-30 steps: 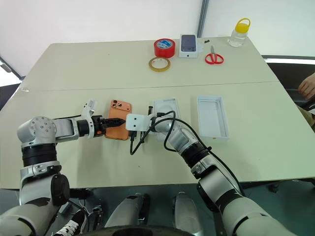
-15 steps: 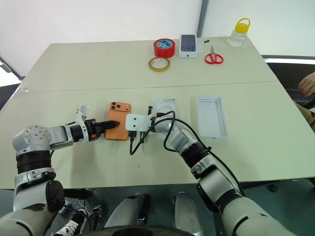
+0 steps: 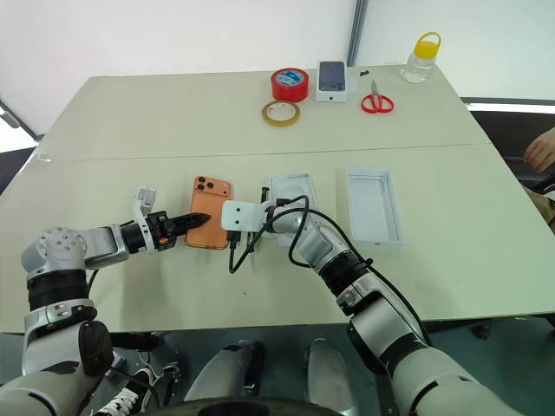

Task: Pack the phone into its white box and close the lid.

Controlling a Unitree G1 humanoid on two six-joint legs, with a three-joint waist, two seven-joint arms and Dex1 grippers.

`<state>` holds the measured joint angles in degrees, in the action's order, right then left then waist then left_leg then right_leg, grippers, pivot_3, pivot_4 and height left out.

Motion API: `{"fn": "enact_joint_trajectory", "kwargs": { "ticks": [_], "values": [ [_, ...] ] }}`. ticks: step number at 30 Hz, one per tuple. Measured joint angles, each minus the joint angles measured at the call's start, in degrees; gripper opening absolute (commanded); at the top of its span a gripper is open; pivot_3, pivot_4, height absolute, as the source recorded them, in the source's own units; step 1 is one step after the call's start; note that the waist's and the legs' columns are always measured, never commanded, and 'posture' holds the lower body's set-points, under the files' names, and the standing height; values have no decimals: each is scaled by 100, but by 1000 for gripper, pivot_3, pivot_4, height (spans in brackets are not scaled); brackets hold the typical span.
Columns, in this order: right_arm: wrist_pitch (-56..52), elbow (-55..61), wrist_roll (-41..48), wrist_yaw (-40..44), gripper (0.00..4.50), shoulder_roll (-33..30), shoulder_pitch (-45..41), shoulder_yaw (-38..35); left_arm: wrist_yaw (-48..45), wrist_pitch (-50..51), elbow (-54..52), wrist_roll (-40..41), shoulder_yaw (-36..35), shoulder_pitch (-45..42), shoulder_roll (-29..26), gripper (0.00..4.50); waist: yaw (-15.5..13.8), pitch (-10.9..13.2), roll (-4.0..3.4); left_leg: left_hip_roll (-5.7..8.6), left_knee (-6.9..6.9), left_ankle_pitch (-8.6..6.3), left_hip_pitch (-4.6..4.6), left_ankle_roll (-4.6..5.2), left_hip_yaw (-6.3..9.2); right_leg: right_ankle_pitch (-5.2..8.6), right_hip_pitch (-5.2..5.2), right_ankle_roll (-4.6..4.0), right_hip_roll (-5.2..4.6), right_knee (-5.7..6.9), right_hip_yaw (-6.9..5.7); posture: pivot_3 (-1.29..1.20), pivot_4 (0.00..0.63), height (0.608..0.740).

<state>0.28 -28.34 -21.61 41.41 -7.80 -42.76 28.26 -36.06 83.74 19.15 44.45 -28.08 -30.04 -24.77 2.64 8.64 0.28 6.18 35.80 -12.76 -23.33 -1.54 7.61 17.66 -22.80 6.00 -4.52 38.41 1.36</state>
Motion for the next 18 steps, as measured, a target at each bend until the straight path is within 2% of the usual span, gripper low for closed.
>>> {"fn": "enact_joint_trajectory", "kwargs": {
  "ticks": [2,5,9,12,18],
  "values": [
    [-49,23,106,65,0,0,6,-60,-15,59,3,57,-33,50,0,545,-5,1,1,0,-1,0,-1,0,0,0,-2,0,1,0,0,0,150,740],
    [-327,330,712,334,0,43,151,-422,-62,45,2,204,-241,60,-4,545,-4,8,10,-1,0,0,-10,0,0,0,3,-1,0,0,0,0,150,740],
    [-1452,1545,2652,1248,1807,221,185,-1438,-118,-120,-62,404,-443,55,-7,514,-12,17,16,-3,-6,-1,-12,1,3,-1,9,-2,0,-4,-3,0,150,740],
    [-1761,2178,3029,1657,3289,-171,198,-1483,-128,-352,-239,474,-444,56,15,514,-29,16,17,-1,-6,-4,-11,7,4,-1,1,-2,-3,-13,-6,0,150,740],
    [-634,2581,2674,2837,3289,-2245,1292,-1110,203,-722,-580,497,-466,101,309,514,-178,27,33,5,-7,-11,-19,17,-3,-1,14,0,-12,-28,-6,0,150,740]
  ]
}}
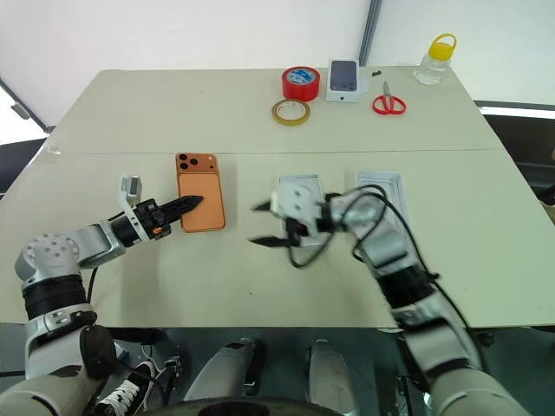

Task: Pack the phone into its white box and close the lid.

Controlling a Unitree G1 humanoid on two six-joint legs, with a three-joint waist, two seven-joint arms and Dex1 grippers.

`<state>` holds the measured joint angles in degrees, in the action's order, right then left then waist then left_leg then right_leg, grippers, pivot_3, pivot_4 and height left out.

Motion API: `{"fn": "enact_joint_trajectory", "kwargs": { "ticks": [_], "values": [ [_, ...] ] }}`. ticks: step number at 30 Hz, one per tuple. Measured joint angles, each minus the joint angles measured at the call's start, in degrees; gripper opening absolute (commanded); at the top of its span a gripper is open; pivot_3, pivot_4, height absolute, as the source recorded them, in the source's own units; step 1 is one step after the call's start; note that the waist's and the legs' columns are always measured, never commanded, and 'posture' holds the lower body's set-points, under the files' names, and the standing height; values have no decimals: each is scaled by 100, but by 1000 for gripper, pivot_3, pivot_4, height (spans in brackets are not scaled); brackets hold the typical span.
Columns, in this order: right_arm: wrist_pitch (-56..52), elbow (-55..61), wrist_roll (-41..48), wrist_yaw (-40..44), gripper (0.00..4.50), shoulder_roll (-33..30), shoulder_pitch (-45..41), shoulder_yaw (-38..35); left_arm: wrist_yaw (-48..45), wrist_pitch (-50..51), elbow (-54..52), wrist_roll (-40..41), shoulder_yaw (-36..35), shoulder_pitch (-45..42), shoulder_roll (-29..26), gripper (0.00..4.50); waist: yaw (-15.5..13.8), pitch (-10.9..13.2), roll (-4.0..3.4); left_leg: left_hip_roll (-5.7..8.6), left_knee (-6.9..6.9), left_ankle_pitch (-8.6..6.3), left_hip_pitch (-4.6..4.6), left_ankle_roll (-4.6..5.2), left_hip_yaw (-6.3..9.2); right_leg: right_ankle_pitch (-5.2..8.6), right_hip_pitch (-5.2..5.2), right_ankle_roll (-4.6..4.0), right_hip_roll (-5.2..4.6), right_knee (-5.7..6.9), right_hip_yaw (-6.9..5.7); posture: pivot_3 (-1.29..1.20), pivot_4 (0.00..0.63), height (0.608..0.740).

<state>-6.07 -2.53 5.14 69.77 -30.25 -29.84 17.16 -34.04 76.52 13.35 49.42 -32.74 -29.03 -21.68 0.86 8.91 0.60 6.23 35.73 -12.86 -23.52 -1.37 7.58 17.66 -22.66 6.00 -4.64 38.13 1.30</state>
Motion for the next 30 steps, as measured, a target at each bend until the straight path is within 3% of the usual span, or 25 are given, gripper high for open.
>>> {"fn": "enact_joint_trajectory", "kwargs": {
  "ticks": [3,9,12,20,23,25,30],
  "values": [
    [584,-19,-48,187,3289,-368,228,-9,114,-143,-88,8,12,-2,156,514,55,4,6,-10,-5,2,2,-4,-2,-1,-5,-2,9,7,2,0,150,740],
    [1261,-315,-46,202,3289,-474,264,-48,306,-174,-219,142,33,-3,245,514,128,9,15,-10,-5,6,3,-8,0,-3,-2,-4,9,8,1,0,150,740],
    [1524,-518,-135,209,2015,-582,271,-48,351,-170,-225,232,48,-3,272,514,102,12,21,-9,-1,6,3,-9,0,-3,0,-4,8,7,0,0,150,740],
    [1739,-802,-211,208,2015,-710,274,-60,429,-181,-238,360,55,-4,270,514,51,13,21,-9,-1,7,3,-10,0,-3,0,-5,8,5,1,0,150,740],
    [1787,-867,-210,211,1174,-720,281,-61,434,-181,-330,370,120,8,264,514,3,13,22,-9,-1,7,3,-11,0,-3,2,-4,8,2,1,0,150,740],
    [1788,-937,-204,199,96,-717,281,-65,453,-181,-342,377,161,26,265,514,-10,13,22,-7,0,7,3,-11,0,-3,3,-4,7,1,1,0,150,740],
    [1686,-928,-149,150,34,-682,281,-83,491,-169,-342,467,170,35,267,514,1,13,22,-8,0,7,3,-11,0,-3,2,-4,7,2,1,0,150,740]
  ]
}}
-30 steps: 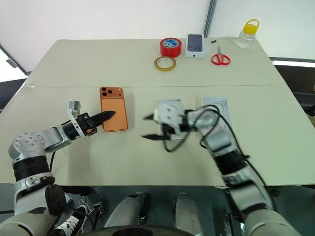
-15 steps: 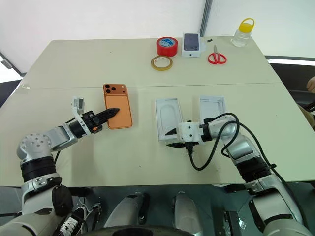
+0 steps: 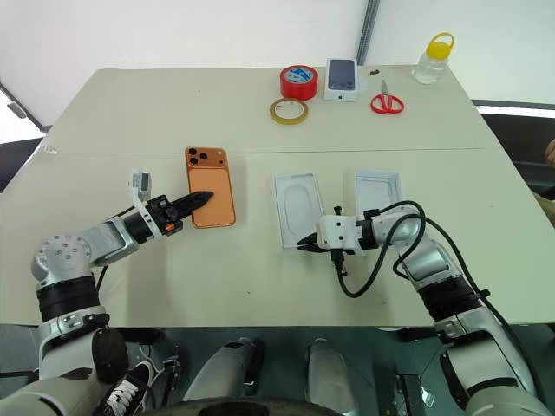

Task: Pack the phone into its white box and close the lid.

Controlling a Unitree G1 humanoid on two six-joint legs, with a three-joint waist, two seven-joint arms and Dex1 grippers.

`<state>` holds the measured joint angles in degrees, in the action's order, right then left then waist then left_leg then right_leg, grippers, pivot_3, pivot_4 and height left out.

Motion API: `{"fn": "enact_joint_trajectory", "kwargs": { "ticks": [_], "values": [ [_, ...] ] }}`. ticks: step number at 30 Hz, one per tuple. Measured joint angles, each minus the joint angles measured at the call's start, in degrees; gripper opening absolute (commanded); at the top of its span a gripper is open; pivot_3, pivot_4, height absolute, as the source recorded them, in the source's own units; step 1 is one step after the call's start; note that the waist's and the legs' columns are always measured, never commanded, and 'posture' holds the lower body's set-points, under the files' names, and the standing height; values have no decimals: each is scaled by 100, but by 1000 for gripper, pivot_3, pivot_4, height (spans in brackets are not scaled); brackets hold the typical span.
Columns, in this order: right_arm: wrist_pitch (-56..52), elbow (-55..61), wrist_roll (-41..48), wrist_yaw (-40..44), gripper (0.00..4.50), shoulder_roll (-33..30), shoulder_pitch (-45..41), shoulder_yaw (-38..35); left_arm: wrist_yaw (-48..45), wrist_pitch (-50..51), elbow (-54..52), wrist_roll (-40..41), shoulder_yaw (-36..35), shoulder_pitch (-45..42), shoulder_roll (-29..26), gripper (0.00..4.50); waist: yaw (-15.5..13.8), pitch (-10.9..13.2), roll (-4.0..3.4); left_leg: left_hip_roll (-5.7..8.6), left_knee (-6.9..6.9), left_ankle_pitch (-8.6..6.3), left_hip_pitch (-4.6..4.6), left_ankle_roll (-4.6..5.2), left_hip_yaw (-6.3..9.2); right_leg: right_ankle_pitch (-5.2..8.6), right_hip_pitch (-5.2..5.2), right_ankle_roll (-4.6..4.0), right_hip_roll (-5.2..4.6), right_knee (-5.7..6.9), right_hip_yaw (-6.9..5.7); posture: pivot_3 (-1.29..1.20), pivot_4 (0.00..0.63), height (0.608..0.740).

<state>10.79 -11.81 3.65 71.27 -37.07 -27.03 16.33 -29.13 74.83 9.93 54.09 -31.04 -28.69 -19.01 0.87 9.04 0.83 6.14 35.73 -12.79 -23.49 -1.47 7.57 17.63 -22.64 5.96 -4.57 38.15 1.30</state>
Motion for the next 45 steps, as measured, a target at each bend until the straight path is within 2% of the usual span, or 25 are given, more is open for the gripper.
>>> {"fn": "enact_joint_trajectory", "kwargs": {
  "ticks": [4,12,15,20,23,28,31,37,45],
  "values": [
    [-393,204,-32,-330,34,350,0,26,72,5,6,35,5,-11,-16,514,19,0,0,-1,-1,1,0,-1,0,0,-3,0,1,3,1,0,150,740],
    [-1485,1002,-887,-1461,34,1189,0,598,370,-13,13,150,3,-170,141,514,-8,0,0,1,2,1,-1,-2,1,0,-2,0,0,2,0,0,150,740],
    [-1928,1053,-1048,-1709,1046,1370,-1,704,464,-26,-2,162,87,-257,271,514,-9,0,0,1,4,1,-1,-3,1,0,-1,0,1,3,0,0,150,740],
    [-2278,1210,-968,-1595,3619,1324,-5,754,455,-159,-1,154,377,-362,428,514,-7,0,0,2,4,1,-1,-2,1,0,-1,0,0,3,0,0,150,740],
    [-2335,1470,-687,-1255,3619,1001,6,664,360,-205,52,138,712,-375,456,514,-5,0,1,2,3,1,-1,-2,1,0,0,0,1,2,-1,0,150,740],
    [-2740,1817,285,-698,3619,426,30,-164,199,-419,444,-34,1065,-702,556,514,-17,2,3,2,5,0,-1,0,2,0,5,0,0,0,-5,0,150,740],
    [-2647,1655,313,-706,3675,162,27,-359,178,-553,717,-112,1173,-919,698,1430,-5,2,3,1,4,0,-1,1,1,0,5,0,0,-2,-4,0,150,740],
    [-2434,1250,188,-933,3675,58,29,-393,149,-451,980,-211,1349,-993,701,4417,15,2,4,0,3,1,-1,0,0,0,0,0,2,2,-1,0,150,740],
    [-2208,1129,222,-1144,3675,220,28,-411,-57,-165,804,-224,1405,-1147,236,4473,-6,2,3,2,8,1,-1,0,1,0,2,0,1,2,-2,0,150,740]
  ]
}}
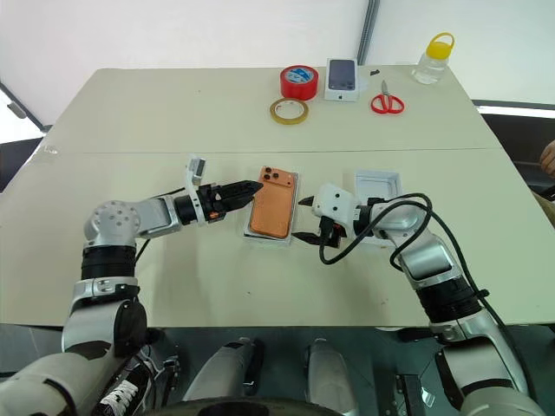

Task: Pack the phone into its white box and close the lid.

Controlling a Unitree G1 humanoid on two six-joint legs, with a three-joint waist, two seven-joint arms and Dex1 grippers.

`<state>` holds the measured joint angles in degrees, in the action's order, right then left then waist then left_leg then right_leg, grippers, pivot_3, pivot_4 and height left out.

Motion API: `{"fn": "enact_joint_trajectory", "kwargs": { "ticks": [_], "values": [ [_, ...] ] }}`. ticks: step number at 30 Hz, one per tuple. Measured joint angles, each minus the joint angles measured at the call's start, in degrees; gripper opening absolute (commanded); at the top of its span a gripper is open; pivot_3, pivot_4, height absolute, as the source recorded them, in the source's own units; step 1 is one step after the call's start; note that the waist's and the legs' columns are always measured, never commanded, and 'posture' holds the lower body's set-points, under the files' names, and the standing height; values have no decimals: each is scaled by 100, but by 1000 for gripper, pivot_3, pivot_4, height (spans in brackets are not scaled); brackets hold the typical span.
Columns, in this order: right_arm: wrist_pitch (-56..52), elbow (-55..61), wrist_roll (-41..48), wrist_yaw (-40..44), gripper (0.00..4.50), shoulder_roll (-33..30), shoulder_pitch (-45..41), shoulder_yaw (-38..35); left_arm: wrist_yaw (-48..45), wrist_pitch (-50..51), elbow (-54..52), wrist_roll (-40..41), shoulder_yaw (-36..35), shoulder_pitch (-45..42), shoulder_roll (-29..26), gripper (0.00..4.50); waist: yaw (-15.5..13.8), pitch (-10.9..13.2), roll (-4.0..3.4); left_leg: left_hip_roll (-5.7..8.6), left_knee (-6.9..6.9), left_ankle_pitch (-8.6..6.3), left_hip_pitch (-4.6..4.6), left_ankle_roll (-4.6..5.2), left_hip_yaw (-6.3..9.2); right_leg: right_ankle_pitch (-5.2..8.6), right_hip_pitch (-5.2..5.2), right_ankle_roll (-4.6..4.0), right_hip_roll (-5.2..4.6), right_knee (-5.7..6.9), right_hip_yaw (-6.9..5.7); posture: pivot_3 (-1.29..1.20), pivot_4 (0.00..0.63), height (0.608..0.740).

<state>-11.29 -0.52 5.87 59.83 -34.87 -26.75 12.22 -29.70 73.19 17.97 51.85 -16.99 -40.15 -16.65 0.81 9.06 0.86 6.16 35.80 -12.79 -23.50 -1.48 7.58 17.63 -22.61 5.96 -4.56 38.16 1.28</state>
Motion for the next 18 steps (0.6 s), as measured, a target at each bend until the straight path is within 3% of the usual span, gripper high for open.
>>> {"fn": "enact_joint_trajectory", "kwargs": {
  "ticks": [7,10,11,14,18],
  "values": [
    [251,-312,-86,-136,3675,12,-62,8,-138,212,-618,92,41,246,-268,4473,6,0,0,-1,-1,0,0,0,0,0,-1,0,1,1,1,0,150,740],
    [280,-371,-117,-194,3675,78,-141,34,-106,-137,-745,-70,50,321,-297,4473,14,0,0,-1,0,0,0,0,0,0,-1,0,0,1,1,0,150,740],
    [281,-442,-131,-269,3675,121,-201,34,-87,-390,-777,-222,71,344,-324,4240,24,0,0,-2,0,1,1,-1,-1,0,-1,-1,1,2,1,0,150,740],
    [246,-722,-176,-562,2737,237,-366,-52,-12,-1312,-798,-839,249,416,-439,3071,4,0,-1,-1,-2,1,0,-2,-1,-1,-2,-1,1,0,1,0,150,740],
    [481,-1168,-466,-1000,653,286,-611,-67,-139,-2156,-735,-1390,565,596,-459,940,-12,0,-1,2,-1,1,-1,-2,-2,0,-1,-1,-3,-3,1,0,150,740]
  ]
}}
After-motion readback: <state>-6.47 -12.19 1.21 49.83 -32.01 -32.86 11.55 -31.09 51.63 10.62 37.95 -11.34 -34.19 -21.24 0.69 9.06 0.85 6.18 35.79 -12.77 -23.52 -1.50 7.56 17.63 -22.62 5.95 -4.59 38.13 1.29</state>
